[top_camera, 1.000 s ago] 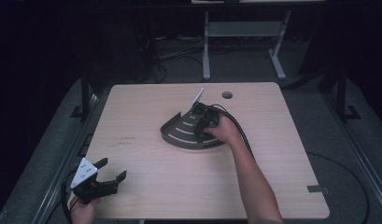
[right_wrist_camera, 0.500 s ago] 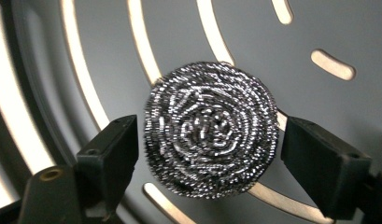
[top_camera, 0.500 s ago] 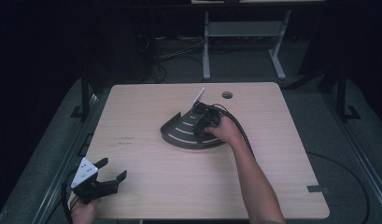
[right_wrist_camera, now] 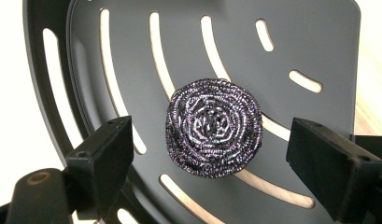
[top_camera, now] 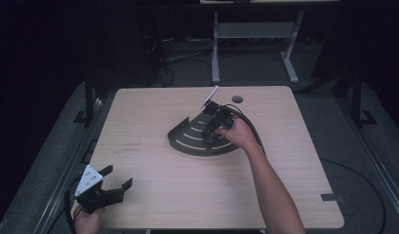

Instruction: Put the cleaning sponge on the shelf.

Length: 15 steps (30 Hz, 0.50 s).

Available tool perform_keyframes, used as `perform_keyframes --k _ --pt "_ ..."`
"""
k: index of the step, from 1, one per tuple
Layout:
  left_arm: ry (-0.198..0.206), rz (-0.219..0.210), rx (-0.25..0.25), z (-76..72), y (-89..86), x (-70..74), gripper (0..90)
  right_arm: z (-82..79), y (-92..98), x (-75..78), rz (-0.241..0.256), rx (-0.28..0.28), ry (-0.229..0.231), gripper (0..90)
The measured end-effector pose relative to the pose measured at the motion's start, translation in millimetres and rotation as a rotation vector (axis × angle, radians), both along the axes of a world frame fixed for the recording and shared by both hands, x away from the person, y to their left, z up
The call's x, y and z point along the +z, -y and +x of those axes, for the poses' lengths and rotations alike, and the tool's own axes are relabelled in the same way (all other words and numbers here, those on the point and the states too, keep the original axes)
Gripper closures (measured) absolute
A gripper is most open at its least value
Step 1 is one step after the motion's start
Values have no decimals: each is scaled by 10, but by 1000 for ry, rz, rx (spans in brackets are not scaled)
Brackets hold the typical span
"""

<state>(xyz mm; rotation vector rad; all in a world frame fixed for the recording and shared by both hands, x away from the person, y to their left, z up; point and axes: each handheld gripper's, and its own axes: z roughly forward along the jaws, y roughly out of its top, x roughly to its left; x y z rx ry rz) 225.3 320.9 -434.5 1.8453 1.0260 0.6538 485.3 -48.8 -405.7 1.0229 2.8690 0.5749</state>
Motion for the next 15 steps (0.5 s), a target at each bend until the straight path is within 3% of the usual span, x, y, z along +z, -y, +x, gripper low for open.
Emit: perform_keyframes --k 10,15 --pt "3 0 -3 -11 3 1 132 -113 101 85 29 -3 18 144" --pt "7 4 -3 -23 13 7 132 -167 161 133 14 -1 23 145"
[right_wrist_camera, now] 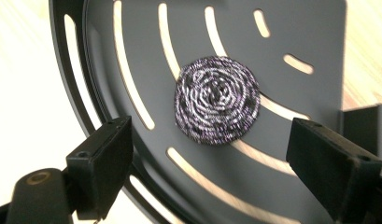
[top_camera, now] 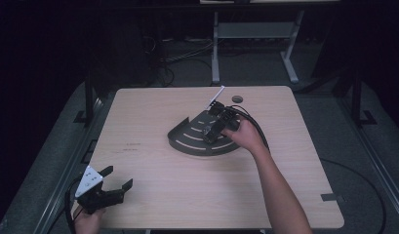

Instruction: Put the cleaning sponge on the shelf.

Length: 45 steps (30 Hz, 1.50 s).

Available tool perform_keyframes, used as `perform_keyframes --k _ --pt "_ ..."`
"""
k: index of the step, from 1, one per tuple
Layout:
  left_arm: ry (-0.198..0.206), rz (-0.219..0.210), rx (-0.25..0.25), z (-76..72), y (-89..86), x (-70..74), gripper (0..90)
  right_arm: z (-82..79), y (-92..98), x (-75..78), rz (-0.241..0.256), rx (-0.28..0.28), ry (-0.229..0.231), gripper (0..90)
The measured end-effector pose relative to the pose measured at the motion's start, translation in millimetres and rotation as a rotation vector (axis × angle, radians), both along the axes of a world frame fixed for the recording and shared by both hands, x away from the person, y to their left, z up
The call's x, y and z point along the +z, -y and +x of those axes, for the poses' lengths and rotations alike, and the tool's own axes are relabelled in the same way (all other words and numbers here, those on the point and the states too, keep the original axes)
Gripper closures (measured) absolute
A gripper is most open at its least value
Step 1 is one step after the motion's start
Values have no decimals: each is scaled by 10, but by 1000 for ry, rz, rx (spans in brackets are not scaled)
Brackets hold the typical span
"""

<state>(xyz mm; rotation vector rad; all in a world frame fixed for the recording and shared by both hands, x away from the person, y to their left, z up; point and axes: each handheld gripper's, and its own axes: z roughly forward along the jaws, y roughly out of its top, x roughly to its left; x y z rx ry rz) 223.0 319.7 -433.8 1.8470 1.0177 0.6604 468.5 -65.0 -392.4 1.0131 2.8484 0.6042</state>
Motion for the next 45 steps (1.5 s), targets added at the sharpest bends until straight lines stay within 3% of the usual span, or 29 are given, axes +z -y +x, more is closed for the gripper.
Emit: perform_keyframes --k 7,13,27,45 --pt "-1 -7 -2 7 -10 3 132 -81 97 126 9 3 11 144" --pt "-6 9 -11 16 21 -10 132 -144 169 119 21 7 13 144" --pt "-8 5 -8 19 16 -14 132 -278 276 177 35 24 16 145" --pt "-12 6 -8 24 22 -22 132 -467 515 81 52 7 12 146"
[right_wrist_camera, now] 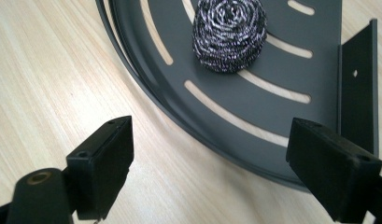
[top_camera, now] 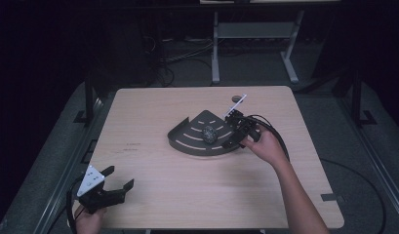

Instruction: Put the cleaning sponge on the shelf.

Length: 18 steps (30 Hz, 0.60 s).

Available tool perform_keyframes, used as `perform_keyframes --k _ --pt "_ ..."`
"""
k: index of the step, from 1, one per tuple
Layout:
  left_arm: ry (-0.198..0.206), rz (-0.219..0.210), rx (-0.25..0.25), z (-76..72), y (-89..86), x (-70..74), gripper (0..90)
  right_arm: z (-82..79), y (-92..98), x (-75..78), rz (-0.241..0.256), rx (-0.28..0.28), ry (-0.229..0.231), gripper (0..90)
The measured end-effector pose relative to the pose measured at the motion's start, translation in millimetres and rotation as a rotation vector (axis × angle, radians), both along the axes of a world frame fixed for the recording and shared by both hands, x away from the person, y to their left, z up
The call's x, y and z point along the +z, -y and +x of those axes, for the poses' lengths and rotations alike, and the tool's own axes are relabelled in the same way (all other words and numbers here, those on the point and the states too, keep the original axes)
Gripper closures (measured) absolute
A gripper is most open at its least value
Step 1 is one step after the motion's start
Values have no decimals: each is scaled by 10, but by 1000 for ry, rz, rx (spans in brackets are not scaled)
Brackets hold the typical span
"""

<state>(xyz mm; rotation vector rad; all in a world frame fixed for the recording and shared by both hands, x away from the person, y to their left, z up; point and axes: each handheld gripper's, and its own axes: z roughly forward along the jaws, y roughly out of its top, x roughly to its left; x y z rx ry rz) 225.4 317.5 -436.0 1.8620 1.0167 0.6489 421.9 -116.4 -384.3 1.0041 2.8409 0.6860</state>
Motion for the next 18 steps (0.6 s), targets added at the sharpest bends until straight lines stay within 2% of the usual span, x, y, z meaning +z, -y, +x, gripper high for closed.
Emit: perform_keyframes --k 4,12,18 --pt "2 0 -1 -1 -4 3 132 -12 27 -6 -9 -2 -14 146" --pt "3 6 -2 -3 1 4 132 -91 56 42 -19 12 0 146" --pt "4 5 -3 -2 5 4 132 -157 90 69 -4 13 7 145"
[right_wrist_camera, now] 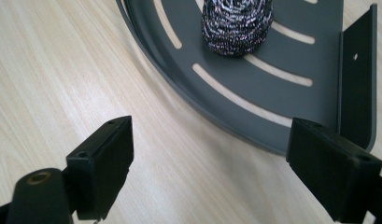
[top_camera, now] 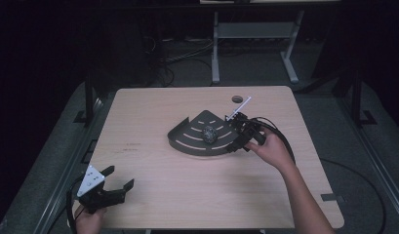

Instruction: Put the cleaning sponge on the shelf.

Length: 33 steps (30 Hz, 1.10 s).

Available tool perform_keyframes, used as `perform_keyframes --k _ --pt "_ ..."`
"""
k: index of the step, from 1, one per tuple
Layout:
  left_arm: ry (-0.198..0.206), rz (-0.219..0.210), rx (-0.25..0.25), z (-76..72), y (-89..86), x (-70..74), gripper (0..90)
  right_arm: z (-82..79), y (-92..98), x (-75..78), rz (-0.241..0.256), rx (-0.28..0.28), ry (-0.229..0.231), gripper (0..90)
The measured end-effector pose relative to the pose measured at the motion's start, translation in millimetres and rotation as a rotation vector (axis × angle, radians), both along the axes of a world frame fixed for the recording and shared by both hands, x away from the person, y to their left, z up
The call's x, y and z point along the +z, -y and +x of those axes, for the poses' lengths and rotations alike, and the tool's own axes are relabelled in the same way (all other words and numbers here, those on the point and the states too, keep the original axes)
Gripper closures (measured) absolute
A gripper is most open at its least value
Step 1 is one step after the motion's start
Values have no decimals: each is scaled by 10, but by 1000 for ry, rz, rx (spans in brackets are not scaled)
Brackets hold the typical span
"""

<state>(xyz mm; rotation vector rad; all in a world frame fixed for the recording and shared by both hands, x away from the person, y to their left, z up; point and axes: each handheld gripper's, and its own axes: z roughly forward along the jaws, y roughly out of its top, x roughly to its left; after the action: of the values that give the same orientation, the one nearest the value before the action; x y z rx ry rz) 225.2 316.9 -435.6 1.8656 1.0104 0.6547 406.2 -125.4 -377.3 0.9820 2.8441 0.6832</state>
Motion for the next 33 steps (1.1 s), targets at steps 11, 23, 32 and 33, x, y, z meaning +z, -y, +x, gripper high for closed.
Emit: perform_keyframes --k 11,23,32,33 --pt "0 -3 2 -3 0 3 132 -119 122 -80 -2 -11 -12 144" --pt "-1 -1 -1 0 8 1 132 -321 292 -202 -2 -23 -10 144" --pt "-1 1 -1 2 8 2 132 -427 388 -244 7 -31 -7 144" --pt "0 1 -2 2 7 2 132 -427 388 -244 7 -31 -7 144"
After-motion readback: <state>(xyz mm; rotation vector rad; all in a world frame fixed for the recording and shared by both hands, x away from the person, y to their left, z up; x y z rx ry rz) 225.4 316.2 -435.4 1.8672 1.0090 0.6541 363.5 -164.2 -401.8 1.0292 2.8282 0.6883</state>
